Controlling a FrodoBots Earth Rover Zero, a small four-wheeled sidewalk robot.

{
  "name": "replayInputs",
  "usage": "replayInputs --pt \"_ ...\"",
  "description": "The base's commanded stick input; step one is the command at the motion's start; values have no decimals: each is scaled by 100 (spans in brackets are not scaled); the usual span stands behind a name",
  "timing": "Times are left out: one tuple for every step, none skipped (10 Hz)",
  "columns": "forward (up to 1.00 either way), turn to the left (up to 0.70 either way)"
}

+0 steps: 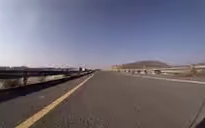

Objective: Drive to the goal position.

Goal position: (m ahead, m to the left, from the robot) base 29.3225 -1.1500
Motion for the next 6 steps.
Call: replayInputs --pt "85 0" --pt "85 0" --pt "85 0" --pt "85 0" --pt "85 0" --pt "85 0"
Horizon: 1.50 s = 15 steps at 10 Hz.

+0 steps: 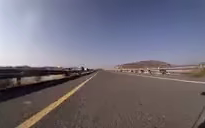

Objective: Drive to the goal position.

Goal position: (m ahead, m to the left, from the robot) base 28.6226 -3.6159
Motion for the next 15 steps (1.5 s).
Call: replayInputs --pt "85 0" --pt "85 0" --pt "85 0" --pt "85 0" --pt "85 0" --pt "85 0" --pt "85 0" --pt "85 0" --pt "85 0" --pt "85 0" --pt "85 0" --pt "85 0" --pt "85 0" --pt "85 0" --pt "85 0"
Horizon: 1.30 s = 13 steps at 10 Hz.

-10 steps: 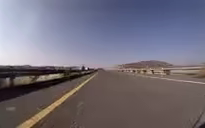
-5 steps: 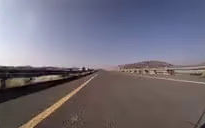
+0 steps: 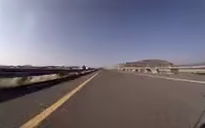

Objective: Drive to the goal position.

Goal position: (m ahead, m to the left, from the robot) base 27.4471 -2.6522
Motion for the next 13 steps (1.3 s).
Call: replayInputs --pt "85 0" --pt "85 0" --pt "85 0" --pt "85 0" --pt "85 0" --pt "85 0" --pt "85 0" --pt "85 0" --pt "85 0" --pt "85 0" --pt "85 0" --pt "85 0" --pt "85 0"
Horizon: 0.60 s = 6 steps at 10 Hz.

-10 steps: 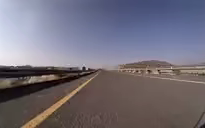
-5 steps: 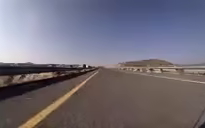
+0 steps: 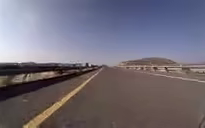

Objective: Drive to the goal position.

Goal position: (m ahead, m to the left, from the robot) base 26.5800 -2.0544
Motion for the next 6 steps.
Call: replayInputs --pt "85 0" --pt "85 0" --pt "85 0" --pt "85 0" --pt "85 0" --pt "85 0"
